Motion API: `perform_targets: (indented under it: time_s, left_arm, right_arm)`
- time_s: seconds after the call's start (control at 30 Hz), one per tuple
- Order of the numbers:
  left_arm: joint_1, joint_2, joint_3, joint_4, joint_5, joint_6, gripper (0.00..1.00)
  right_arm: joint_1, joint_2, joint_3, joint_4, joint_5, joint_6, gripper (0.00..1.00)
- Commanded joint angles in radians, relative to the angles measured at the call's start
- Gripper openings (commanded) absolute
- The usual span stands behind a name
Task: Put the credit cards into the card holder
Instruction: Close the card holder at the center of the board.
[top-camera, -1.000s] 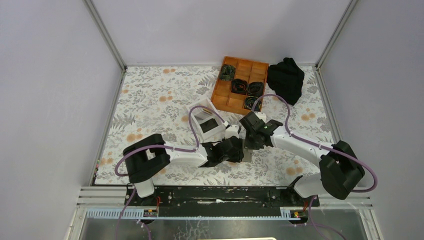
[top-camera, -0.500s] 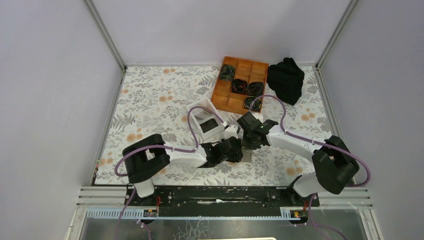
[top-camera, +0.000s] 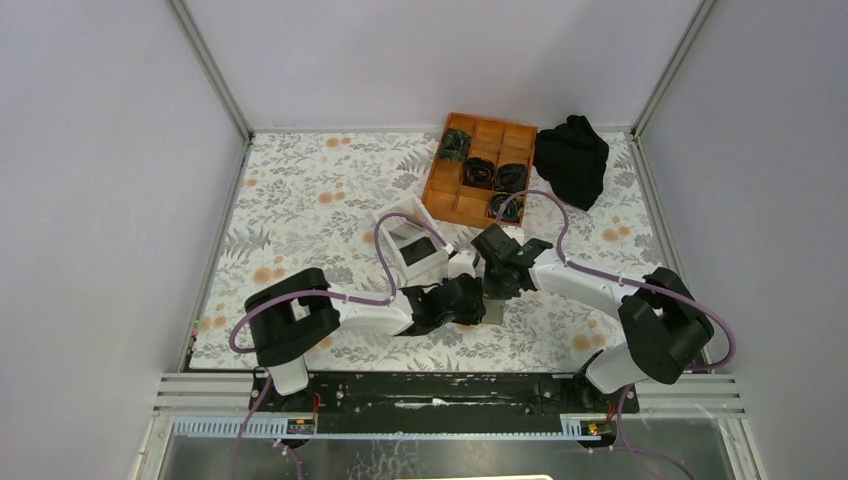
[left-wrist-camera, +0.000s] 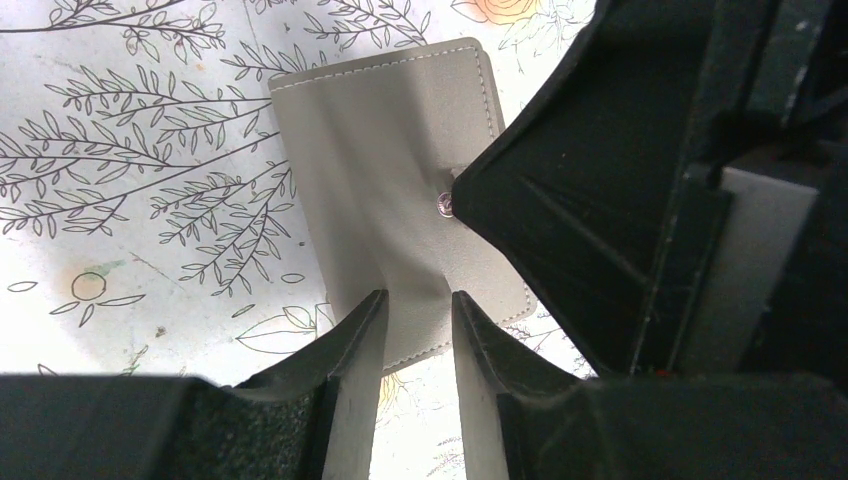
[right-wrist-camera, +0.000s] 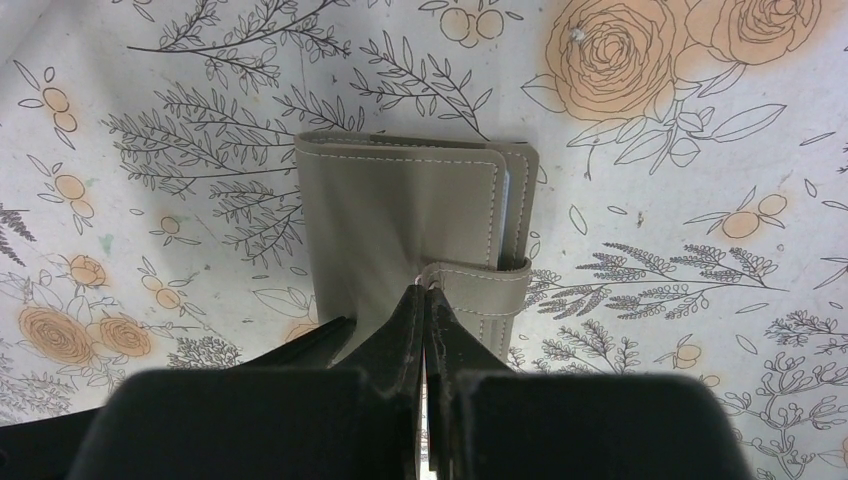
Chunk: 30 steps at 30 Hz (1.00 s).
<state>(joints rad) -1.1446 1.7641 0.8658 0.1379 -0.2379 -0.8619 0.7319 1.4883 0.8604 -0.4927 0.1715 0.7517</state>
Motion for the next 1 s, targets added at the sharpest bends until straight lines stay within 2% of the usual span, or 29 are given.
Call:
perform_targets:
  time_s: [0.0,0.5,0.97]
  left_arm:
    - [-0.008,0.036,-0.041,-0.058,0.025,0.011,0.38]
    - [-0.007,0.044,-0.044,-0.048,0.032,0.014,0.38]
    - [-0.006,0.033,-0.073,-0.02,0.04,0.009,0.32]
  right_arm:
    - [0.02,0.025,0.035,0.048,-0.017,0.017,0.0]
    - [0.033,0.064,0.055,0.055,-0.027,0.018,0.0]
    - [0.044,0.105,0.084,0.06,-0.036,0.021,0.0]
